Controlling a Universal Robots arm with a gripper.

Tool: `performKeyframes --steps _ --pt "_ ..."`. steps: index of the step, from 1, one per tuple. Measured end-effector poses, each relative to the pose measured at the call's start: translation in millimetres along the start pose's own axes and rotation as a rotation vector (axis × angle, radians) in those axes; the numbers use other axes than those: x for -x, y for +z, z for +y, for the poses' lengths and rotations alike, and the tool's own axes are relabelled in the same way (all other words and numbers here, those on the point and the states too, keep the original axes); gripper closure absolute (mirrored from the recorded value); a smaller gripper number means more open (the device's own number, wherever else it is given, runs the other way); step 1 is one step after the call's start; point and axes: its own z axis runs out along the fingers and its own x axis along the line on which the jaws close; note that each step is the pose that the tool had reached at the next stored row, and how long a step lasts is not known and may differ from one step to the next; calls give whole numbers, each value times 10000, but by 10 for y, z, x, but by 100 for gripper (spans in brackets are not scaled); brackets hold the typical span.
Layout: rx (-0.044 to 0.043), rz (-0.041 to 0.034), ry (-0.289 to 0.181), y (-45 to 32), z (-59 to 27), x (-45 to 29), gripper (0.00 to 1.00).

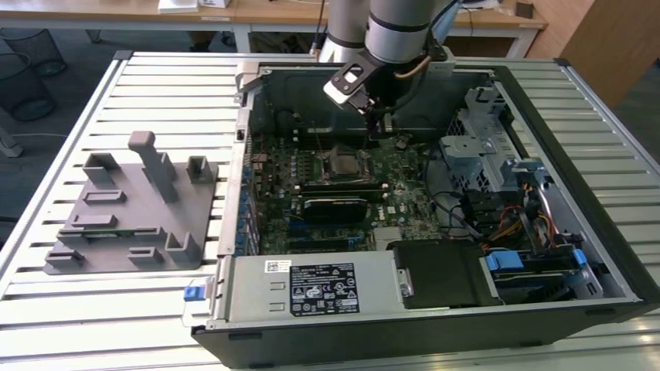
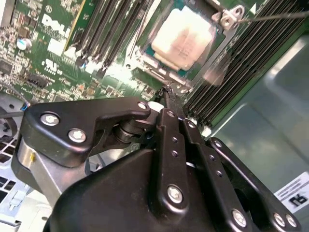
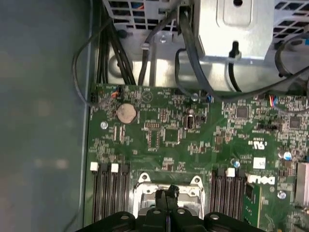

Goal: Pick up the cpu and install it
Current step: 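Close the cpu cover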

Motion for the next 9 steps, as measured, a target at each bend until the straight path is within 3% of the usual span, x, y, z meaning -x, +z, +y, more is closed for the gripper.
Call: performKeyframes --steps 6,9 --pt "0 0 -1 3 -108 -5 89" --pt "0 0 -1 10 -214 -10 89"
